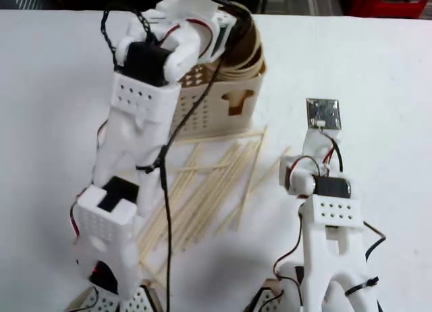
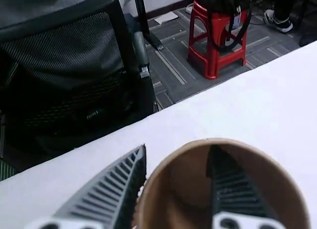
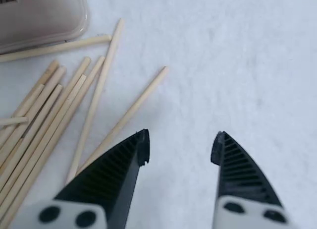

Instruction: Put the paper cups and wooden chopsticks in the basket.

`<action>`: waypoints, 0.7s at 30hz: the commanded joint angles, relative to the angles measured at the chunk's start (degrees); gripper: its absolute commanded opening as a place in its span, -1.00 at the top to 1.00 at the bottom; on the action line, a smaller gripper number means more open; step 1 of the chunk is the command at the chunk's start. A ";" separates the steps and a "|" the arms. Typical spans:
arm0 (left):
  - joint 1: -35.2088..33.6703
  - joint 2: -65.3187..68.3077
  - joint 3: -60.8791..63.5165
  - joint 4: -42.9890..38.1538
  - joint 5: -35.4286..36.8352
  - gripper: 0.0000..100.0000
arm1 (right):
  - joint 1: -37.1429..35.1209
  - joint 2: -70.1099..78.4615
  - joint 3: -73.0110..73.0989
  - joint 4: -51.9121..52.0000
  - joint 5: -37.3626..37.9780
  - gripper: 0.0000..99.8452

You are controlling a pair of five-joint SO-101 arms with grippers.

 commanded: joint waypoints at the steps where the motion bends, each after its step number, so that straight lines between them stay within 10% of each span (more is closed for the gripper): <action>1: 0.31 -0.57 -2.29 -4.48 0.79 0.58 | 0.13 -1.54 -0.44 -0.84 0.00 0.57; 21: -1.63 -2.51 -8.97 9.14 0.26 0.63 | 0.13 -1.54 -0.44 -0.84 0.00 0.57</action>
